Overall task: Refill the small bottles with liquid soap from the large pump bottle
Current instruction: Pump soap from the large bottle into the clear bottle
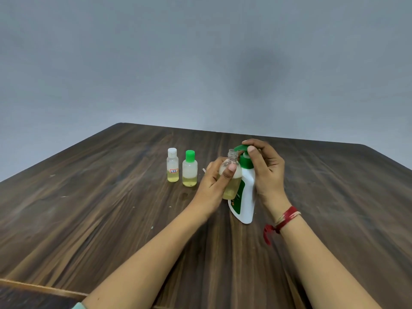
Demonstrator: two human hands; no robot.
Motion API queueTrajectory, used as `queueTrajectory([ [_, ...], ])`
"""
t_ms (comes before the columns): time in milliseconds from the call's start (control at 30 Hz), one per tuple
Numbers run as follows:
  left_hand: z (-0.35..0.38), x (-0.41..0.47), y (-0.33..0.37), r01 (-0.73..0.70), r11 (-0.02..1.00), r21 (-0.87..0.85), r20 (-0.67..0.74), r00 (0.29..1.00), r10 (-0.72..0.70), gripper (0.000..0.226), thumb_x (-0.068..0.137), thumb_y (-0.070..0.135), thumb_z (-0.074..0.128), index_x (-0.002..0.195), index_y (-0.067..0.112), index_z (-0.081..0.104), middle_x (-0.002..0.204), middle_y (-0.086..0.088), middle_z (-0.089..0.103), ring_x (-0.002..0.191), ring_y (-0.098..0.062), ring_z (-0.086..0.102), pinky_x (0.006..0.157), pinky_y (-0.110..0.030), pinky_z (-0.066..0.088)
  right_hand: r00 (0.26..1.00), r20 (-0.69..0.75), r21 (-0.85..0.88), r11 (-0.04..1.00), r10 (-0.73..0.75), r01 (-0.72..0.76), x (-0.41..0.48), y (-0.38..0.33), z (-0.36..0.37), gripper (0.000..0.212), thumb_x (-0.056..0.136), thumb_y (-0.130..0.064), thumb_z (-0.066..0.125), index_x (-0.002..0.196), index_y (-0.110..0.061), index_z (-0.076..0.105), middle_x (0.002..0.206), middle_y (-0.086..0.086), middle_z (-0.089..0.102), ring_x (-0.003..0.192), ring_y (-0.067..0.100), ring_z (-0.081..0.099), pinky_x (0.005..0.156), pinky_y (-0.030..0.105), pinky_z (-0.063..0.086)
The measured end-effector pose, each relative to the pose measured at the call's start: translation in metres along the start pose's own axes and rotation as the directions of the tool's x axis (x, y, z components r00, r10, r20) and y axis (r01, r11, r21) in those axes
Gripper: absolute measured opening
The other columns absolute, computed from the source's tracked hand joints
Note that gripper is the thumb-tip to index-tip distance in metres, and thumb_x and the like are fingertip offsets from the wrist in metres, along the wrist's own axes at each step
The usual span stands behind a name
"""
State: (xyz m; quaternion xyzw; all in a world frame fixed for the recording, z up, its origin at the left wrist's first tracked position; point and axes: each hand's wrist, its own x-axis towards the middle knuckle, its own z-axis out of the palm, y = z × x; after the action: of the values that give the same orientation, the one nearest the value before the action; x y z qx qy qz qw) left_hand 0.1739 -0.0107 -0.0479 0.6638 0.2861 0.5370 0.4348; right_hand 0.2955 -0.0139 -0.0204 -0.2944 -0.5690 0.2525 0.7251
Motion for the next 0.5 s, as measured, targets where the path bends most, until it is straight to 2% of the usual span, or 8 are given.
queueTrajectory([
  [100,-0.0001,0.0001,0.0000,-0.001,1.000,0.000,0.004,1.000,0.001,0.056,0.071,0.084,0.049,0.100,0.037,0.061,0.108,-0.009,0.061,0.113,-0.032,0.052,0.099,-0.049,0.045,1.000,-0.004,-0.005,1.000,0.016,-0.016,-0.0020,-0.0003,0.0003,0.013,0.089,-0.020,0.058,0.097,-0.017,0.068,0.091,-0.011,0.072,0.088,0.010,0.067,0.075,0.021,0.053],
  [267,-0.0002,0.0011,0.0003,-0.005,1.000,-0.008,-0.003,1.000,0.005,0.048,0.072,0.082,0.050,0.098,0.043,0.062,0.109,-0.007,0.062,0.115,-0.032,0.052,0.101,-0.052,0.043,1.000,0.002,-0.008,1.000,0.006,-0.006,-0.0025,-0.0001,-0.0003,0.016,0.093,-0.018,0.056,0.104,-0.018,0.068,0.103,0.005,0.070,0.095,0.016,0.067,0.078,0.023,0.054],
  [500,-0.0001,0.0014,-0.0007,0.001,1.000,-0.005,0.000,1.000,-0.001,0.050,0.072,0.082,0.049,0.098,0.042,0.062,0.112,-0.012,0.061,0.115,-0.032,0.052,0.101,-0.054,0.042,1.000,-0.001,0.005,1.000,0.014,-0.014,0.0006,-0.0004,-0.0003,0.013,0.089,-0.015,0.056,0.093,-0.017,0.069,0.088,-0.005,0.071,0.085,0.013,0.067,0.074,0.022,0.052],
])
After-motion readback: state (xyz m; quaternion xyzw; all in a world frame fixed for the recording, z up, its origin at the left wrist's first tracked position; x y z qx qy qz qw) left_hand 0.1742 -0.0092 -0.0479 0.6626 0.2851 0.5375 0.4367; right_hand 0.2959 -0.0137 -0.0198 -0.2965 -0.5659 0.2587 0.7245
